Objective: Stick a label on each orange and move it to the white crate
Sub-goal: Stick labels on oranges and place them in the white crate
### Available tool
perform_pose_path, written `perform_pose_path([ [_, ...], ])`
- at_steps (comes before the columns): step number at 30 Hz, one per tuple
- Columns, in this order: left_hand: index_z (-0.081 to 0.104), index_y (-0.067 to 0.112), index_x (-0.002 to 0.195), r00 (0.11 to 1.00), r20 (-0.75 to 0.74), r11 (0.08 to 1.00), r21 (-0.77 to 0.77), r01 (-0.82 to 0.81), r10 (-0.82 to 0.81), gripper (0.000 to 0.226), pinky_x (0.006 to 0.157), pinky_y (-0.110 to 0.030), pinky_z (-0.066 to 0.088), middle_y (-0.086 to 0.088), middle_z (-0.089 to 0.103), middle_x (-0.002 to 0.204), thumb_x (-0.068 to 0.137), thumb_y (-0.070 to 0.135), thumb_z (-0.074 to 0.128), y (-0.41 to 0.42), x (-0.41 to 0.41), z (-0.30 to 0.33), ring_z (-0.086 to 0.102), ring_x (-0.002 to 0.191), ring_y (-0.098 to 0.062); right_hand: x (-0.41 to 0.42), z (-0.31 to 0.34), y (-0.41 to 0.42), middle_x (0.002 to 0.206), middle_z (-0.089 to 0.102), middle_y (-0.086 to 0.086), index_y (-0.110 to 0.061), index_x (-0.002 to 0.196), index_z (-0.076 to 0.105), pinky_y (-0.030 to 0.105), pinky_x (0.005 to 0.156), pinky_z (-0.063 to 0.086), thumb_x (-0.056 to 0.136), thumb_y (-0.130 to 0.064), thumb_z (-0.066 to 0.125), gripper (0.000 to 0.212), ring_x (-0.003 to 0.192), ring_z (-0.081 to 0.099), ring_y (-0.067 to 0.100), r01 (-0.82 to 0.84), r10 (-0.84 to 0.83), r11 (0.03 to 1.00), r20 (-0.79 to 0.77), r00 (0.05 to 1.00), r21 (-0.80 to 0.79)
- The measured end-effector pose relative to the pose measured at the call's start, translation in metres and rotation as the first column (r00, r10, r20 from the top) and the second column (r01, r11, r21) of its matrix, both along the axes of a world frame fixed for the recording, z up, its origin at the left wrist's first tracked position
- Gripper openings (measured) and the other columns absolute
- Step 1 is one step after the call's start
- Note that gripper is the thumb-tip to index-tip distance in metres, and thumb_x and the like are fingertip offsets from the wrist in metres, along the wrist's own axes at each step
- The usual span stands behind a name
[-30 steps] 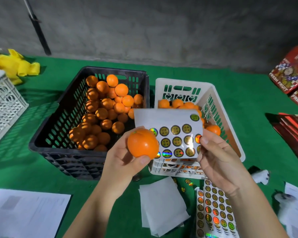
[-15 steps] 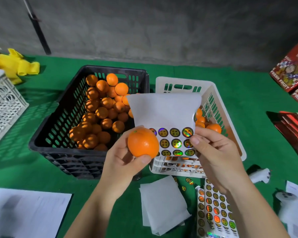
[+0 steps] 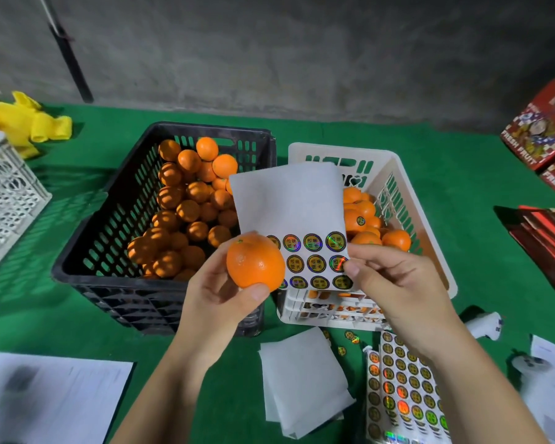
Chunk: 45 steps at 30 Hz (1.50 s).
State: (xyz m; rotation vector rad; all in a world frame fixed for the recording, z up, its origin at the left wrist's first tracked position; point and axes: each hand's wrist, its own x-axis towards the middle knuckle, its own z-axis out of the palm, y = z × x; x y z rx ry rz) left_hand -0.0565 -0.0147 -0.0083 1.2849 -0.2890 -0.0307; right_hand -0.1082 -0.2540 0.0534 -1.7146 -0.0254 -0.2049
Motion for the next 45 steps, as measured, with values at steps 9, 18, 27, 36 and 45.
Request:
perform_pose_path([
  [9, 0.066, 0.044, 0.135, 0.998, 0.003, 0.997, 0.042, 0.068, -0.068, 0.067, 0.086, -0.024, 0.059, 0.001, 0.069, 0.135, 0.074, 0.022, 0.083, -0.001, -0.005, 0.003, 0.069, 0.121, -0.023, 0.005, -0.004, 0.002, 0.117, 0.076, 0.021, -0.005, 0.104, 0.082, 0.031, 0.08, 0.061, 0.095, -0.016, 0.065, 0.021, 0.103, 0.076, 0.028, 0.081, 0.038, 0.835, -0.204, 0.978, 0.544],
  [18, 0.065, 0.043, 0.134, 0.996, 0.043, 0.986, 0.156, 0.065, -0.073, 0.067, 0.086, -0.024, 0.058, 0.004, 0.068, 0.135, 0.071, 0.029, 0.085, 0.0, -0.009, 0.013, 0.068, 0.121, -0.022, 0.012, -0.013, -0.014, 0.111, 0.078, 0.003, -0.015, 0.101, 0.077, 0.039, 0.095, 0.058, 0.098, -0.012, 0.068, 0.01, 0.1, 0.071, 0.015, 0.452, -0.424, 0.848, -0.158, 0.892, 0.278],
  [27, 0.065, 0.048, 0.127, 0.997, 0.041, 0.913, 0.405, 0.048, -0.071, 0.064, 0.088, -0.023, 0.06, 0.016, 0.072, 0.125, 0.069, 0.059, 0.087, -0.018, -0.017, 0.035, 0.073, 0.11, -0.007, -0.008, 0.02, 0.025, 0.104, 0.072, -0.009, -0.022, 0.109, 0.076, 0.019, 0.084, 0.052, 0.095, -0.017, 0.076, 0.015, 0.098, 0.068, 0.007, 0.32, -0.079, 0.875, 0.547, 0.834, -0.362],
  [36, 0.073, 0.026, 0.128, 0.989, -0.109, 0.964, 0.233, 0.126, -0.103, 0.058, 0.074, -0.02, 0.06, 0.001, 0.08, 0.11, 0.076, 0.048, 0.084, -0.023, -0.021, 0.042, 0.077, 0.099, -0.013, -0.015, 0.008, 0.016, 0.122, 0.06, 0.009, -0.01, 0.127, 0.074, 0.04, 0.094, 0.049, 0.099, -0.021, 0.068, 0.032, 0.117, 0.058, 0.026, 0.171, 0.173, 0.761, 0.45, 0.876, -0.625],
  [45, 0.077, 0.029, 0.119, 0.977, -0.183, 0.967, 0.211, 0.144, -0.106, 0.048, 0.086, -0.029, 0.062, -0.002, 0.081, 0.109, 0.079, 0.055, 0.082, -0.024, -0.02, 0.042, 0.077, 0.103, -0.019, -0.013, -0.001, 0.021, 0.139, 0.056, 0.005, -0.006, 0.14, 0.064, 0.033, 0.107, 0.042, 0.098, -0.021, 0.072, 0.046, 0.129, 0.055, 0.026, 0.214, 0.208, 0.684, 0.468, 0.859, -0.697],
])
